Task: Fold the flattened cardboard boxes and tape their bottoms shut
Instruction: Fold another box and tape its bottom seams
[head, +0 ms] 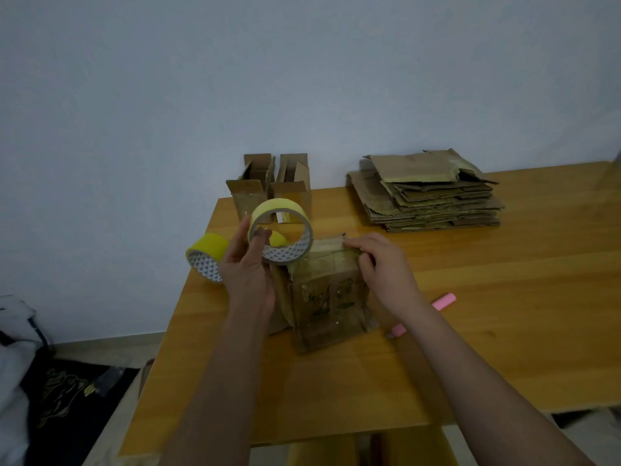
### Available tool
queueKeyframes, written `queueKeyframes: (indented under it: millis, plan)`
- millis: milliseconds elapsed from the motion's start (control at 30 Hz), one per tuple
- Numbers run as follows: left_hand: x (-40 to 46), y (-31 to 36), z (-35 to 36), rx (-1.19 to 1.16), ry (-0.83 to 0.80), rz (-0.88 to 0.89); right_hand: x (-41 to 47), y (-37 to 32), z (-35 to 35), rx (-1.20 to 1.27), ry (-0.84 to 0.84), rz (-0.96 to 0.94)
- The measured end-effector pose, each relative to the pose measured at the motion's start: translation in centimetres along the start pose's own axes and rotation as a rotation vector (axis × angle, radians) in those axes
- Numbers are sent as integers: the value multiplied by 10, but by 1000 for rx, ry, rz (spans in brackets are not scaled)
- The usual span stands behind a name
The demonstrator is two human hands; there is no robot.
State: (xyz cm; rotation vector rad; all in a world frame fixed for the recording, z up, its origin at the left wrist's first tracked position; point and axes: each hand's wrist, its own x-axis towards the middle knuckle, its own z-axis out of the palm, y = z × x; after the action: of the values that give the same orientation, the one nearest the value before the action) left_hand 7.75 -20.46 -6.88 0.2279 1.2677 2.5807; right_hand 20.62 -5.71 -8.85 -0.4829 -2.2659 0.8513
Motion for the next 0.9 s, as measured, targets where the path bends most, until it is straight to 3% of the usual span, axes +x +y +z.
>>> queueKeyframes:
  millis: [133,233,500,767,900]
  plan:
    - [-3,9,-17,227,-184,-14,2,0,2,-52,16,15]
    - [-3,8,-29,380,-210,-12,3,-5,7,-3,41,65]
    - [-16,8,-32,567,-256,-7,15,-14,4,343,104,458]
    - [-10,30,-48,584,-411,-28,24,-12,11,167,111,334]
    - [-7,27,-57,409,-353,-97,24,-10,10,138,106,303]
